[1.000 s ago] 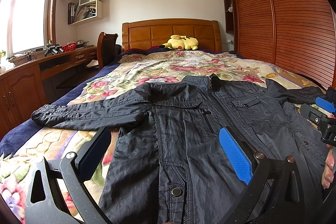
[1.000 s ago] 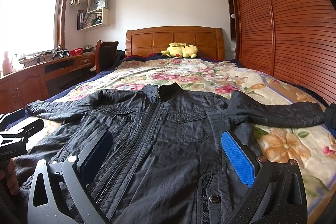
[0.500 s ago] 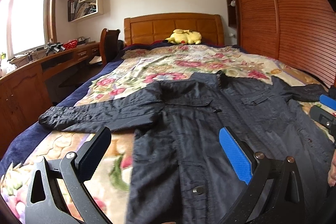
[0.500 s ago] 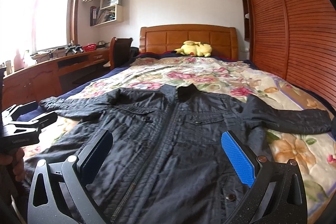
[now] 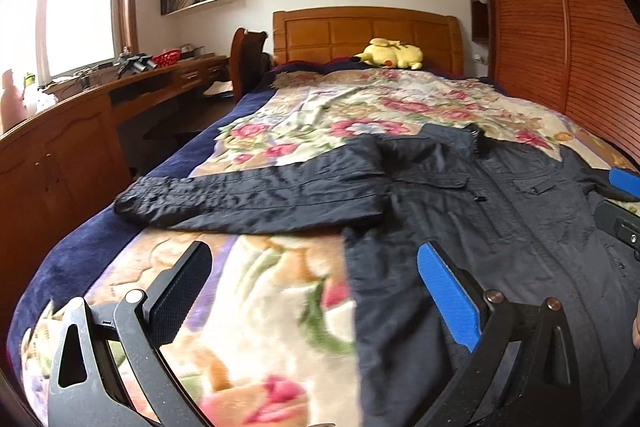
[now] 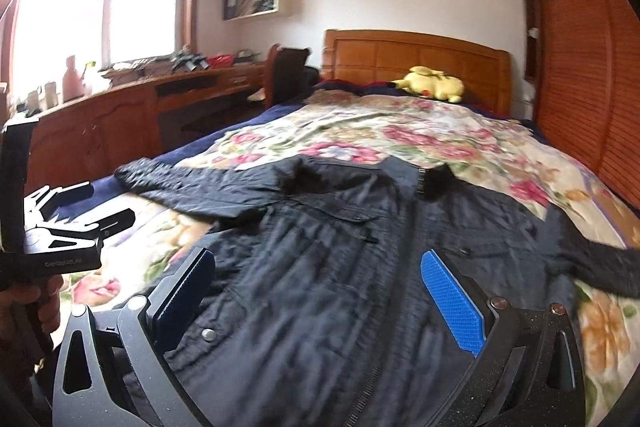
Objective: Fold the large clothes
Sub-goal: 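Move the left tool toward the cuff of the sleeve beside it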
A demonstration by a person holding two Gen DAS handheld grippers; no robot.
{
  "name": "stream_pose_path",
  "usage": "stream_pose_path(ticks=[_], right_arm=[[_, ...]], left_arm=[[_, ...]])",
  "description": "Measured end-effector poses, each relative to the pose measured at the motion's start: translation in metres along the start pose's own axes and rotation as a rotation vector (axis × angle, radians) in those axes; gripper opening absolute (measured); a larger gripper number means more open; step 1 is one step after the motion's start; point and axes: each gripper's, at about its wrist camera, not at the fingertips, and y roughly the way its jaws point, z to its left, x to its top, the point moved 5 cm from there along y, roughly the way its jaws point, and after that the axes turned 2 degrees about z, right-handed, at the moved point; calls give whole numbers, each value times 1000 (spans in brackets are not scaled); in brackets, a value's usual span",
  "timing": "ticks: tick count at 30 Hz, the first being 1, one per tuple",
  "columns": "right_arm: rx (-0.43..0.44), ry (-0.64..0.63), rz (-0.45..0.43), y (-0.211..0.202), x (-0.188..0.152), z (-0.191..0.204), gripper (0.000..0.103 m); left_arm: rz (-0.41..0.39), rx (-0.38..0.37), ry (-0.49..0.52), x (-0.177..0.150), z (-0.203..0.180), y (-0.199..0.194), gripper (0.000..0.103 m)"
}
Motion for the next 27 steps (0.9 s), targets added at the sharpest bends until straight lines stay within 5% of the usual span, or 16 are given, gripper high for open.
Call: stream_pose_path(ticks=[16,27], right_arm=[[148,-83,167,91,23,36,101],[206,-127,208,91,17,40,101]], left_arm=[[78,107,-37,-20,82,18,103],[173,181,-82,-26,137,62,103]])
